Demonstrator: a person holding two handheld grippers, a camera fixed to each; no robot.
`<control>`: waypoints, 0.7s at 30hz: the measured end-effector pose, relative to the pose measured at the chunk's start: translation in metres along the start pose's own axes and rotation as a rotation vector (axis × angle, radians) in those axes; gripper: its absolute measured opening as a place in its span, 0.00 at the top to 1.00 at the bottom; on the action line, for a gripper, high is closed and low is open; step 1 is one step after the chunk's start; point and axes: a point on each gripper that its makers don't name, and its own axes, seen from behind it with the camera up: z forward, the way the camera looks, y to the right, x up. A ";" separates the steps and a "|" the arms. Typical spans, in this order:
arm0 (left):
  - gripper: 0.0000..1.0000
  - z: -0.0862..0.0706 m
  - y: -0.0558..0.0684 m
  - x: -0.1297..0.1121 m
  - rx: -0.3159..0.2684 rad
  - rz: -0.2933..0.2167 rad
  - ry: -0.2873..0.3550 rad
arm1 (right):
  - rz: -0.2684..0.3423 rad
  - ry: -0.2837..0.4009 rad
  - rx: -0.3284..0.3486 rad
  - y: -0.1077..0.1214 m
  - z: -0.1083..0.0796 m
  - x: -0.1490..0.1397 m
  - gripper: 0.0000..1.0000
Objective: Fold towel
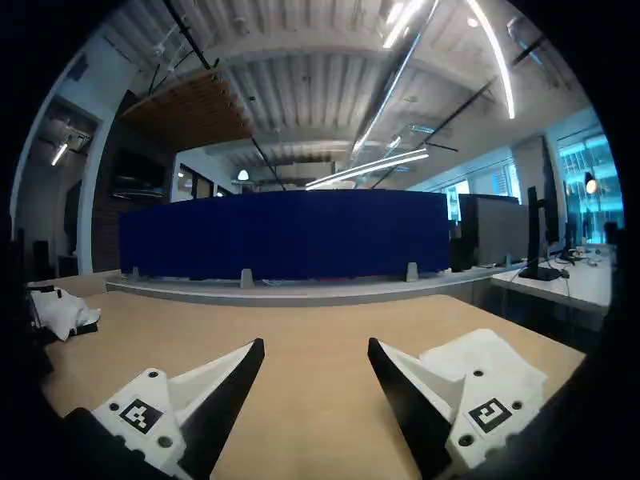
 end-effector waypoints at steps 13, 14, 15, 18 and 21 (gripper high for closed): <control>0.06 -0.001 0.000 0.000 0.000 0.000 0.000 | -0.020 0.008 0.001 -0.001 -0.003 -0.002 0.00; 0.06 -0.001 0.000 0.000 0.000 0.000 0.000 | -0.023 0.008 0.002 -0.001 -0.003 -0.003 0.00; 0.06 -0.001 0.000 0.000 0.000 0.000 0.000 | -0.024 0.008 0.003 -0.002 -0.003 -0.003 0.00; 0.06 -0.001 0.001 0.000 0.000 0.001 0.000 | -0.028 0.007 0.004 -0.002 -0.002 -0.004 0.00; 0.06 0.000 0.001 0.000 0.000 0.001 0.000 | -0.028 0.007 0.005 -0.002 -0.002 -0.004 0.00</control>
